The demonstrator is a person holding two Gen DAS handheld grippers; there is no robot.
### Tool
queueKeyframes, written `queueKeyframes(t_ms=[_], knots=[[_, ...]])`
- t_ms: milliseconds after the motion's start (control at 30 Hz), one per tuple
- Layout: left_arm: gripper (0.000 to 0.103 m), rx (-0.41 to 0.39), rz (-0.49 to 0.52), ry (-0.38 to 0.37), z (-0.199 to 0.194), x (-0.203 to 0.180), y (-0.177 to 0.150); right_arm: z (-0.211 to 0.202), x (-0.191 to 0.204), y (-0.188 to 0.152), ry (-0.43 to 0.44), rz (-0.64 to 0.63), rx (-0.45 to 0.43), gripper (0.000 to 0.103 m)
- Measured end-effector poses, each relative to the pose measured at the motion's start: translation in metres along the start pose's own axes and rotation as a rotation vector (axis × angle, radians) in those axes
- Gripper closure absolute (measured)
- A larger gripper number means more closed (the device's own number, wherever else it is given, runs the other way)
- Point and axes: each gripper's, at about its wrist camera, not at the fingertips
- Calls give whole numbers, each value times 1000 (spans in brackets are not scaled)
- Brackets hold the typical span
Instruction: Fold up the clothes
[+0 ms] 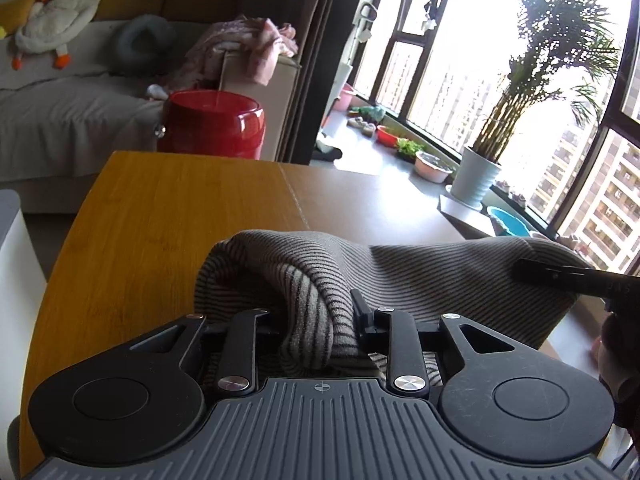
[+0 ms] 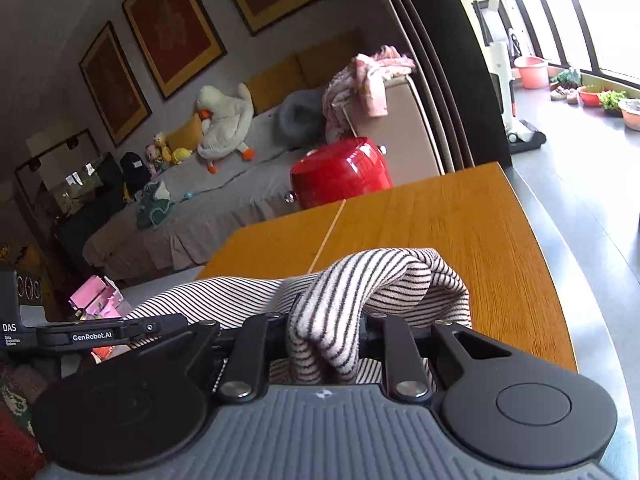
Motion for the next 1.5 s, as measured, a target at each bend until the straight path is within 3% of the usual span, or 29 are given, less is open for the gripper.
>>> queueKeyframes(t_ms=[167, 267, 400, 467, 600, 767, 833, 867, 900, 967, 1067, 1133, 1267, 1400, 1500], knots=[[72, 37, 8, -4, -15, 0, -19, -21, 5, -9, 15, -28, 16, 85], [69, 93, -34, 9, -9, 12, -32, -20, -9, -27, -36, -2, 93, 83], [63, 106, -110, 5, -12, 27, -34, -27, -18, -42, -119, -12, 134, 63], [62, 94, -157, -10, -16, 34, -29, -38, -22, -38, -110, 12, 104, 61], [43, 98, -153, -12, -13, 31, -29, -55, -29, -31, -88, 72, 47, 51], [39, 103, -144, -13, -10, 26, -31, -37, -26, -53, -77, 82, 99, 51], [60, 106, -140, -14, -9, 24, -31, -26, -20, -62, -93, 52, 107, 58], [74, 107, -138, -14, -8, 24, -31, -23, -12, -61, -103, 1, 98, 71], [76, 108, -137, -15, -8, 23, -32, -24, -6, -56, -92, -27, 88, 81], [77, 54, -105, -40, -26, 14, -20, -33, 5, -40, -42, -46, 42, 85], [77, 21, -65, -65, -47, 3, -18, -51, 18, -20, 21, -68, -12, 85], [76, 44, -52, -58, -47, 1, -27, -59, 21, -16, 34, -78, -19, 85], [72, 147, -52, -1, -27, 8, -55, -53, 3, -43, -66, -19, 39, 85], [54, 121, -62, 39, -34, 13, -44, -49, -2, -71, -162, 27, 15, 82], [49, 97, -69, 68, -40, 17, -34, -50, 0, -89, -221, 49, -30, 76]])
Point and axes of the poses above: each gripper's, at about its wrist camera, not at the fingertips, and z roughly the way its jaws point, x to its left, y to its top, and after that the axes turned 4 degrees about -x, right-handed
